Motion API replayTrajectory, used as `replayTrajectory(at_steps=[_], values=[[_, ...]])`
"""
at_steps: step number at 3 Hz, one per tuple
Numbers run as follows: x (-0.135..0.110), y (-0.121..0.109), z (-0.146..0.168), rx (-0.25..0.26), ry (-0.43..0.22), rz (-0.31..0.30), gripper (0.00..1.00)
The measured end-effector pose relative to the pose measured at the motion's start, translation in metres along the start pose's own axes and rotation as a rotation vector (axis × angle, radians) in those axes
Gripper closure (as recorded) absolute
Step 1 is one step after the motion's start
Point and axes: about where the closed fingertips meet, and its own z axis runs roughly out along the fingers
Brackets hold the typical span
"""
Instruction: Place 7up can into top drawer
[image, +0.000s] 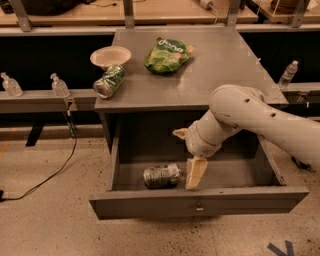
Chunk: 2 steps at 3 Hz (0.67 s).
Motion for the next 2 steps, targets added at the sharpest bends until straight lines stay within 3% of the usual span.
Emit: replayTrajectory(at_steps=[2], values=[[-0.005,-0.013,-0.076,-0.052,-0.057,0.082,0.0]])
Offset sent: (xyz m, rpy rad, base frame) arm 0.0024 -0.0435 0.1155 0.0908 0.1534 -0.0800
